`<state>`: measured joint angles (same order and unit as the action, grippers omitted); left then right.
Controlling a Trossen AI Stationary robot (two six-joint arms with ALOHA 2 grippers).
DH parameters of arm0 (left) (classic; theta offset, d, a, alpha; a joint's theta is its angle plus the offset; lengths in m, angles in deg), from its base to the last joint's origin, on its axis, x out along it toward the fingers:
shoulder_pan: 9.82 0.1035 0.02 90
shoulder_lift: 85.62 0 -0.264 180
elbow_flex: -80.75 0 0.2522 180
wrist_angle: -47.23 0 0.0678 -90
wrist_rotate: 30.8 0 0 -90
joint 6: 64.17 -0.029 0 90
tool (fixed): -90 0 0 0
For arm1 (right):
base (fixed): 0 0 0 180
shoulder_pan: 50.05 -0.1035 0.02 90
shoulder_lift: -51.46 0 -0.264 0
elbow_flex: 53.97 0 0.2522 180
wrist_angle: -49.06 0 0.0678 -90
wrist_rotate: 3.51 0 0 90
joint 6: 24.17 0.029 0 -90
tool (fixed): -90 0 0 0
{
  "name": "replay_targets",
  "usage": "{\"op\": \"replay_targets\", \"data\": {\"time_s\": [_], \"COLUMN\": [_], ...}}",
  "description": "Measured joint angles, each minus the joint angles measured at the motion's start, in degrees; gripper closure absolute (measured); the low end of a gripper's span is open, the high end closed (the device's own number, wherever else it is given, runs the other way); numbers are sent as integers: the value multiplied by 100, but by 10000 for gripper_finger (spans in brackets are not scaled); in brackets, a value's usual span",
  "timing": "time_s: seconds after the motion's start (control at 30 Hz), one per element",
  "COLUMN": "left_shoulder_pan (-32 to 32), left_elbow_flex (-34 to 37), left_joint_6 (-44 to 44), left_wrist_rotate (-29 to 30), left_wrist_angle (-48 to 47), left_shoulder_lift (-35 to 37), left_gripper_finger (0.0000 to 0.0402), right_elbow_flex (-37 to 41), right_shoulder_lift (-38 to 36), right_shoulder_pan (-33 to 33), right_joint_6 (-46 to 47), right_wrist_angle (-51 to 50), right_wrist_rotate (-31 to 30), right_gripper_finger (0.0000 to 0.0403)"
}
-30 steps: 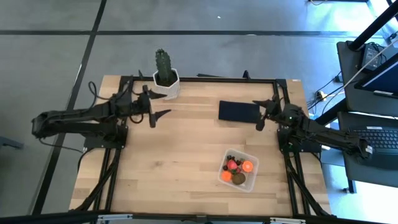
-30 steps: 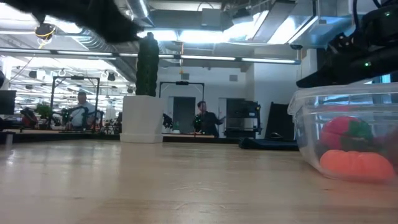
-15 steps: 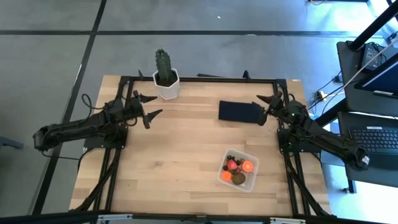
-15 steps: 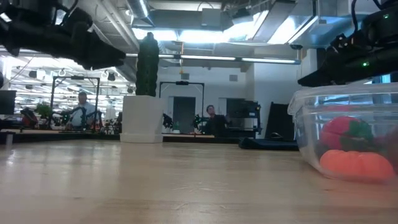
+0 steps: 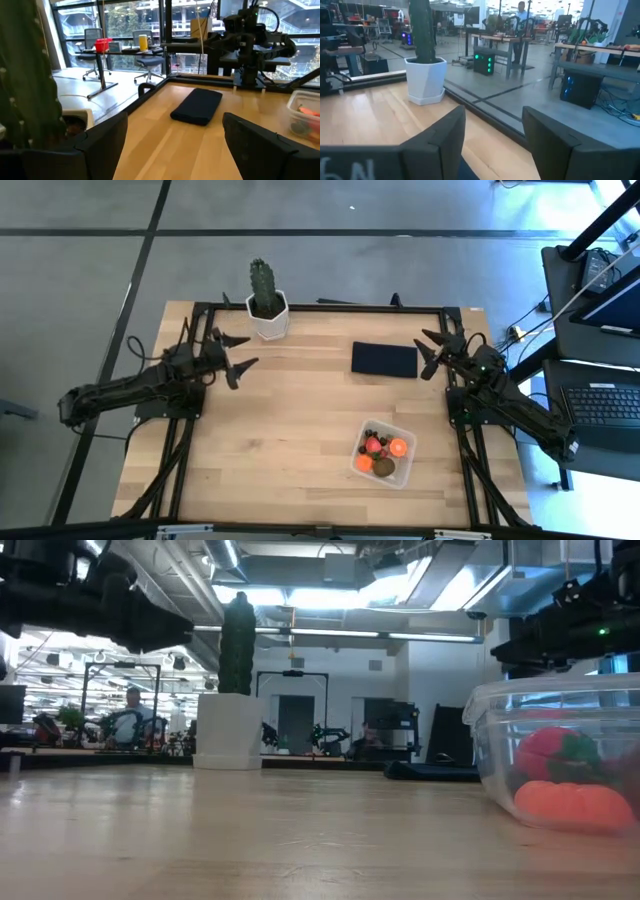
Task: Pick and placing Produce into tupperware
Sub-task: Return to Home Position
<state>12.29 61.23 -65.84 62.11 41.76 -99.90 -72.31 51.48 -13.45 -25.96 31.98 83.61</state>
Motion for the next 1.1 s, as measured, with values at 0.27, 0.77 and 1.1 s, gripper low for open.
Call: {"op": "replay_targets", "data": {"time_s": [0.27,0.77,1.1], "left_shoulder_pan": [0,0,0], "left_elbow_flex": [393,532,532], "left_joint_6": [123,109,-2], "left_wrist_rotate": [-69,-97,-86], "left_wrist_angle": [139,131,-96], "left_shoulder_lift": [313,583,799], "left_gripper_finger": [85,85,85], "right_elbow_flex": [2,417,420], "right_shoulder_lift": [3,4,5], "right_shoulder_pan": [-2,-4,-4], "right_joint_6": [-3,-42,-41], "right_wrist_angle": [-7,830,735], "right_wrist_rotate": [0,16,18], "right_gripper_finger": [205,205,205]}}
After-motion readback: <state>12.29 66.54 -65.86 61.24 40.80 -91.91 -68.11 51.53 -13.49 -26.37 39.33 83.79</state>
